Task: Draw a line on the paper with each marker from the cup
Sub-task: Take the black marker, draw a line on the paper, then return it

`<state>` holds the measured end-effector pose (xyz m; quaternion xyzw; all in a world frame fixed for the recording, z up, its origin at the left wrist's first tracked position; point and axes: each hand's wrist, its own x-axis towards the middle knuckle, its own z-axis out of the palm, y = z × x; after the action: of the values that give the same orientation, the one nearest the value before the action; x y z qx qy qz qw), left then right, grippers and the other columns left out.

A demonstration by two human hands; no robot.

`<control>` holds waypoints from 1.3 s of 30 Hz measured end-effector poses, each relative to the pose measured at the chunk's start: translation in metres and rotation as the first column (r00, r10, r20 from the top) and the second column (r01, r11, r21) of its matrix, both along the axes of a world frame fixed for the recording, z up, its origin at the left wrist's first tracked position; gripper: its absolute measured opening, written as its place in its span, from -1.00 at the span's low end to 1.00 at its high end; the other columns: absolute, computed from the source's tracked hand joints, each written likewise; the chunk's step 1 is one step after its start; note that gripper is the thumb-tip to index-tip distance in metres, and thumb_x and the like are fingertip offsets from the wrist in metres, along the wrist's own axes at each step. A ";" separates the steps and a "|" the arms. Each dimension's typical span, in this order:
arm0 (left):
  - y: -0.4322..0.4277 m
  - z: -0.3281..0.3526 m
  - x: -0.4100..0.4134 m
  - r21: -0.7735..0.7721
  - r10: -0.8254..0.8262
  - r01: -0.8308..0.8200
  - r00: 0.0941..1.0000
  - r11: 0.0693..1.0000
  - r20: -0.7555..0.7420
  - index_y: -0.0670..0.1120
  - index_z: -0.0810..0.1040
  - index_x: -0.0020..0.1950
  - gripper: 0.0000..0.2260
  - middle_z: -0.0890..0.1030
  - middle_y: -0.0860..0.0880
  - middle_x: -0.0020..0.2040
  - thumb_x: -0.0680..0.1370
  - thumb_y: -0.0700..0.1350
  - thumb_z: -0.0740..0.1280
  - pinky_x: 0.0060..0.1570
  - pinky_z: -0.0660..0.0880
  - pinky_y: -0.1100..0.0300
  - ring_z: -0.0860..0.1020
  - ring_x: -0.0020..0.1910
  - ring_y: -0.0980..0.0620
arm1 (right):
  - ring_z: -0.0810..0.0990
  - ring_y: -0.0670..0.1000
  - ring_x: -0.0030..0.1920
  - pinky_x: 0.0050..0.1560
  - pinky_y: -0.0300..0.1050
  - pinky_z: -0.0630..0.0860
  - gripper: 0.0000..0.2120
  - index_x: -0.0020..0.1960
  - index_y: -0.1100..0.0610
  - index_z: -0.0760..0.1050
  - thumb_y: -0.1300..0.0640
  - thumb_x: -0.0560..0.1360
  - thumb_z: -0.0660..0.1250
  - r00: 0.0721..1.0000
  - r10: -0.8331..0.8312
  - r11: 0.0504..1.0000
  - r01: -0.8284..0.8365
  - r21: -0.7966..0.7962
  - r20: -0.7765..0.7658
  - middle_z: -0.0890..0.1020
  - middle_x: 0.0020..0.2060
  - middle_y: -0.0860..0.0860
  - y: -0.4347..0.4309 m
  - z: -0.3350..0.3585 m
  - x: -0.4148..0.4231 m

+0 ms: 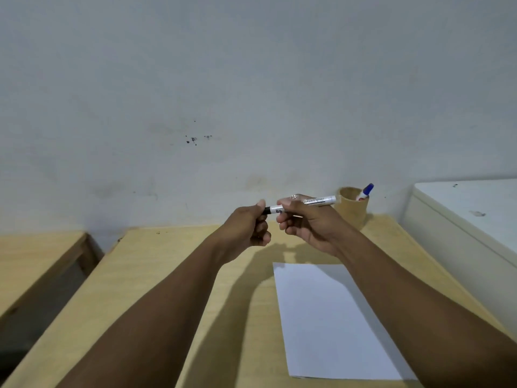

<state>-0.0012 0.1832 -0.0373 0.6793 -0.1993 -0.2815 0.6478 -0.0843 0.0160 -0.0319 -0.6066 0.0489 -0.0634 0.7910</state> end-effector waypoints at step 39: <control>0.043 -0.108 -0.001 0.550 -0.262 -0.448 0.556 0.705 0.789 0.05 0.45 0.42 -0.22 0.43 0.06 0.46 0.36 0.52 0.25 0.39 0.26 -0.02 0.30 0.49 0.00 | 0.70 0.12 -0.32 -0.08 0.17 0.68 -0.84 -0.18 0.22 0.62 0.18 0.38 0.56 0.948 -0.318 0.880 0.284 -0.382 -0.029 0.72 -0.28 0.19 0.006 -0.109 0.001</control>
<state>-0.0024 0.2260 -0.1456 0.9300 -0.3150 0.0557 0.1809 -0.0838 0.0220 -0.1408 -0.7328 0.1655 -0.1661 0.6388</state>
